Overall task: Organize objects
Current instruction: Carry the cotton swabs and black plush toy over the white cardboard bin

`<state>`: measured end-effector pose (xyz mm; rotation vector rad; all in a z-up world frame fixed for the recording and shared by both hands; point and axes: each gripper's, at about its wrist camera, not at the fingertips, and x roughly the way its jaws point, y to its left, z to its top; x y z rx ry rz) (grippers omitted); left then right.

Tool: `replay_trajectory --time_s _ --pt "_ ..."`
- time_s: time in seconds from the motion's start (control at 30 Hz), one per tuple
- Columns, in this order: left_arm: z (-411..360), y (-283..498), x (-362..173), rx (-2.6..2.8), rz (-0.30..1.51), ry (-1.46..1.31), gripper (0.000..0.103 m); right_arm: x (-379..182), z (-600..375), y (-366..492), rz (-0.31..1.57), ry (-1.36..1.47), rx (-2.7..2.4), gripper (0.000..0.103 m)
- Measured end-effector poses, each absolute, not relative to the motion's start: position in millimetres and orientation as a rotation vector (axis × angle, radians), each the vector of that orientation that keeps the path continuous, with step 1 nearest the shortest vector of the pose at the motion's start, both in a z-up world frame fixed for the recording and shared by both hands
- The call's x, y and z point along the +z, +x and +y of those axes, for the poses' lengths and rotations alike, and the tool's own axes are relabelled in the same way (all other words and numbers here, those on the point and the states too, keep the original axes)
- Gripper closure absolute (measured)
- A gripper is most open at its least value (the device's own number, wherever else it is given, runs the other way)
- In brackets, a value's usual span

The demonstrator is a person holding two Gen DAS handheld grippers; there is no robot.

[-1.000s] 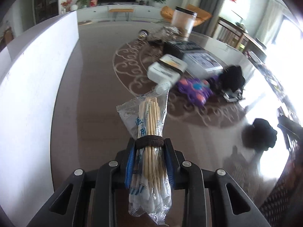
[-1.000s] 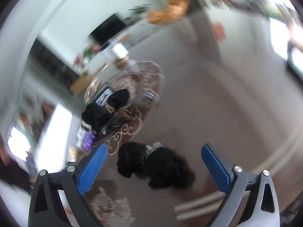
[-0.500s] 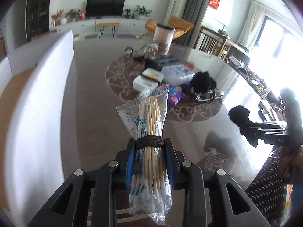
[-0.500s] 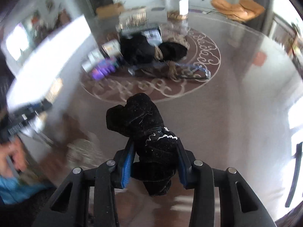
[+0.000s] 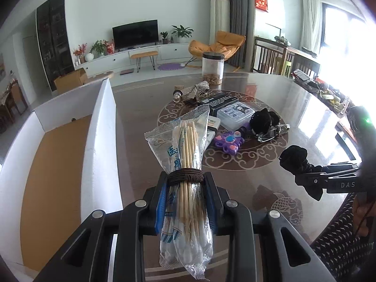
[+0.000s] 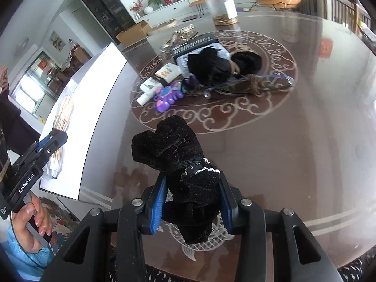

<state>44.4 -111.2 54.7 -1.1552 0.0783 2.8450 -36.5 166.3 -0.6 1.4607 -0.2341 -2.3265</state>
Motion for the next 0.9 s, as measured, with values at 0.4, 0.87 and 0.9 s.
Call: replay_trajectory --time_s 0.4,0.87,0.9 --pt "-145.8 68.9 103.6 2.882 -0.033 -1.027 0.074 28.6 112.4 -44.7 -0.202 1.405 -2.305 0.062" --pt "-383.1 98.7 55.5 3.039 -0.617 -1.606 0.021 99.8 -159.5 -54.2 -0.071 1.154 -1.908 0.018" --pt "-385.9 101.9 53.1 3.043 -0.642 -1.598 0.021 95.4 -162.4 -54.7 -0.075 1.158 -1.914 0.018"
